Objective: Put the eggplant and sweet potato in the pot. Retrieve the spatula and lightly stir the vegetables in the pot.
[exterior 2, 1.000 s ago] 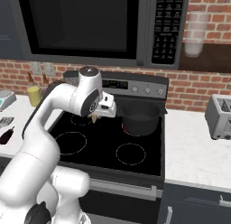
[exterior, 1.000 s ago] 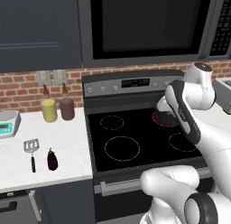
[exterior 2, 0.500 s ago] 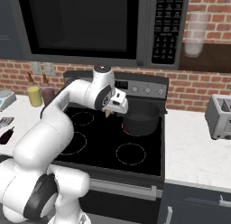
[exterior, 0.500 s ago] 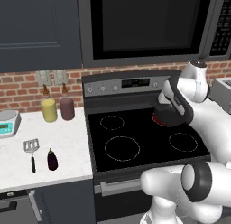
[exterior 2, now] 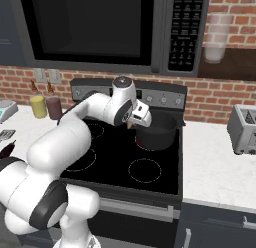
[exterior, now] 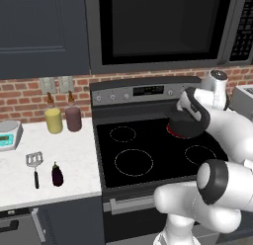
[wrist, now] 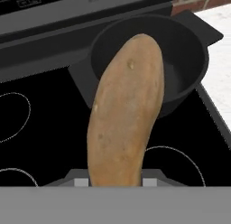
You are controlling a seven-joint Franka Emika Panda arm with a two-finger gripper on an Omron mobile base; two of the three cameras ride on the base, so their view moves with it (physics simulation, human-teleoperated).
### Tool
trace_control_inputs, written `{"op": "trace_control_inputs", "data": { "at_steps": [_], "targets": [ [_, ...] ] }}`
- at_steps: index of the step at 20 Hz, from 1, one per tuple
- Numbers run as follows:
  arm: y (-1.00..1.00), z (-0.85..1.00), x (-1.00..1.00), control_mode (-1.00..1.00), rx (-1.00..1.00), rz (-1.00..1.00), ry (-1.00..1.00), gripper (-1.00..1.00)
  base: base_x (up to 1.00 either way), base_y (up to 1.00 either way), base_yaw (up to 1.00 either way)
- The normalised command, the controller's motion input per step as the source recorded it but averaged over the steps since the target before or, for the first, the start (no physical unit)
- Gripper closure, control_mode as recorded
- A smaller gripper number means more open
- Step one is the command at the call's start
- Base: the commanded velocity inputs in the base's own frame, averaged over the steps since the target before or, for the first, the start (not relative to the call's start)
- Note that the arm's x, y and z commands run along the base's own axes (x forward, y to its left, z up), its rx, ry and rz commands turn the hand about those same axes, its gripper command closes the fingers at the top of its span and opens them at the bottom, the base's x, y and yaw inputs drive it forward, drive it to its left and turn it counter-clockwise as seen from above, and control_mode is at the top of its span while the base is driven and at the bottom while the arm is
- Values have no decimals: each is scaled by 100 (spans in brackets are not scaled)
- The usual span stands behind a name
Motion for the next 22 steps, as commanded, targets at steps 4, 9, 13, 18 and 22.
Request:
{"op": "trace_control_inputs", "data": {
  "at_steps": [4, 9, 13, 18, 22],
  "targets": [
    [-31, -9, 23, -100, 0, -8, -12, 100, 0, 0, 0],
    [-16, -17, 24, -100, 0, -6, -8, 100, 0, 0, 0],
    [-12, -1, 23, -100, 0, -5, -1, 100, 0, 0, 0],
    [-11, 0, 23, -100, 0, -5, 0, 100, 0, 0, 0],
    [-4, -6, 17, -100, 0, -5, 0, 100, 0, 0, 0]
  ]
}}
